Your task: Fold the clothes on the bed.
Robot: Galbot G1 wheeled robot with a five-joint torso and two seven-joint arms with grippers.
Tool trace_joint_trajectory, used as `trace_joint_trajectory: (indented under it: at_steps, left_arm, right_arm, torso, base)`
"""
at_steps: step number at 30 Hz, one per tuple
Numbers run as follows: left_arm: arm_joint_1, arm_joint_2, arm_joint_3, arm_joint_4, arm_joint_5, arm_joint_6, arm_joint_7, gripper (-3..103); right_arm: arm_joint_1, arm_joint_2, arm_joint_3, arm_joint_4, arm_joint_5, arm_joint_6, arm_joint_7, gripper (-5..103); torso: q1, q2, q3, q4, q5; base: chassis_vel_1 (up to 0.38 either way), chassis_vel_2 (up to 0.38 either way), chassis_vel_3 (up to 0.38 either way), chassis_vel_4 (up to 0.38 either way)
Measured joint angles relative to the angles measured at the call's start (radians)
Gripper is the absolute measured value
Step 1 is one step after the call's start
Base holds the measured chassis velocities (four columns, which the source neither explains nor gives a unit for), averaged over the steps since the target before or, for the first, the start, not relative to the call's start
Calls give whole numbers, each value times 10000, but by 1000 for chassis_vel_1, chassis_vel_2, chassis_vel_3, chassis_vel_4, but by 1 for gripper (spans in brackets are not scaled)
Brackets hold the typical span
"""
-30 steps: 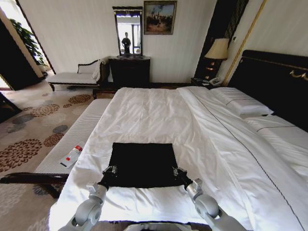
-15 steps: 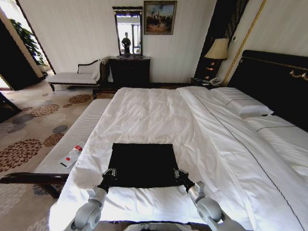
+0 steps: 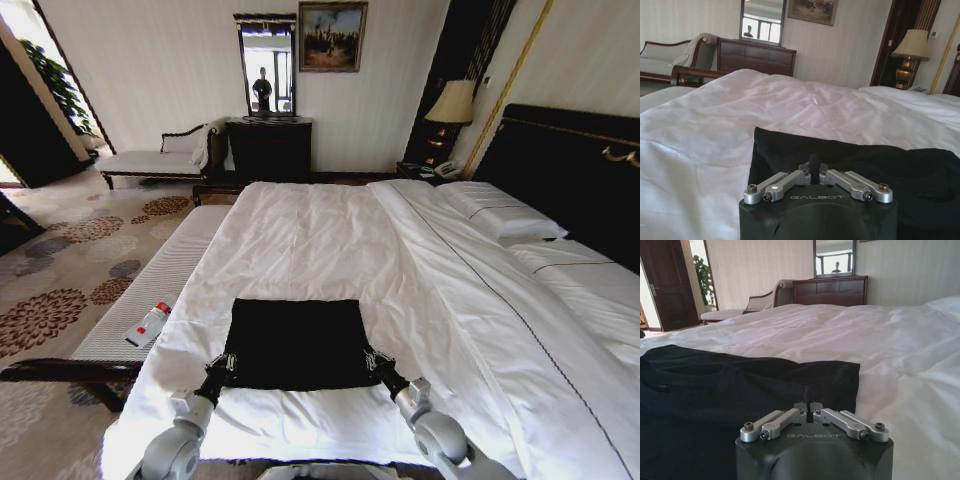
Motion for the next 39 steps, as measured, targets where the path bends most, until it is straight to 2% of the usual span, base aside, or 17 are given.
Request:
trace_joint_trajectory:
  at_steps: [10,16,20,21,24,25,26,27,29,31,32,33,35,36,39]
  left_arm:
    - [-166,-79,420,186,337,51,-440,2]
    - [2,-159,438,230,476,61,-493,2]
    - [72,-134,426,211,494,203,-784,2]
    - [82,-130,426,197,497,233,-830,-1]
    - [112,-112,415,151,832,374,-970,15]
    - [112,-112,415,151,832,374,-970,15]
    - [128,-105,396,103,885,403,-980,15]
    - [157,-97,369,42,900,430,-986,20]
    - [232,-71,282,-78,920,456,-988,30]
    - [260,-64,255,-116,924,458,-989,30]
    - [345,-43,181,-217,935,464,-989,36]
    - [426,-32,102,-309,954,465,-988,42]
    - [610,-11,-118,-505,974,465,-967,53]
    - [610,-11,-118,-505,974,465,-967,53]
    - [493,-18,-427,-609,641,617,-1117,64]
  right_arm:
    - [-304,148,-44,-53,-389,136,-11,1]
    - [-416,257,-92,-92,-614,286,15,1]
    - [-420,311,-151,-161,-732,310,26,-1]
    - [-423,316,-158,-161,-752,313,26,4]
    - [-523,298,-149,-66,-776,319,24,20]
    - [-523,298,-149,-66,-776,319,24,20]
    - [-569,282,-117,-6,-769,326,24,26]
    - [-622,260,-79,56,-751,337,24,26]
    - [-742,216,2,178,-724,387,24,37]
    - [-796,199,32,220,-713,421,24,37]
    - [-912,165,97,292,-697,508,22,47]
    - [-1019,143,169,348,-694,583,17,47]
    - [-1265,119,374,431,-655,717,12,58]
    - [-1265,119,374,431,-655,717,12,58]
    - [-1420,147,770,561,-329,744,140,75]
  torso:
    - [0,1,0,-1,0]
    - [0,1,0,-1,0]
    - [0,1,0,-1,0]
    - [0,0,0,-1,0]
    - [0,1,0,-1,1]
    - [0,1,0,-1,1]
    - [0,0,0,-1,1]
    - [0,1,0,-1,1]
    - [0,0,0,0,0]
    - [0,0,0,-1,1]
    - [0,0,0,-1,0]
    - [0,0,0,-1,0]
    - [0,0,0,-1,1]
    - [0,0,0,-1,1]
    - [-1,1,0,1,1]
  base:
    - [0,0,0,0]
    - [0,0,0,0]
    - [0,0,0,0]
    - [0,0,0,0]
    - [0,0,0,0]
    - [0,0,0,0]
    - [0,0,0,0]
    - [0,0,0,0]
    - [0,0,0,0]
    - [0,0,0,0]
    - [0,0,0,0]
    - [0,0,0,0]
    - [0,0,0,0]
    - [0,0,0,0]
    - [0,0,0,0]
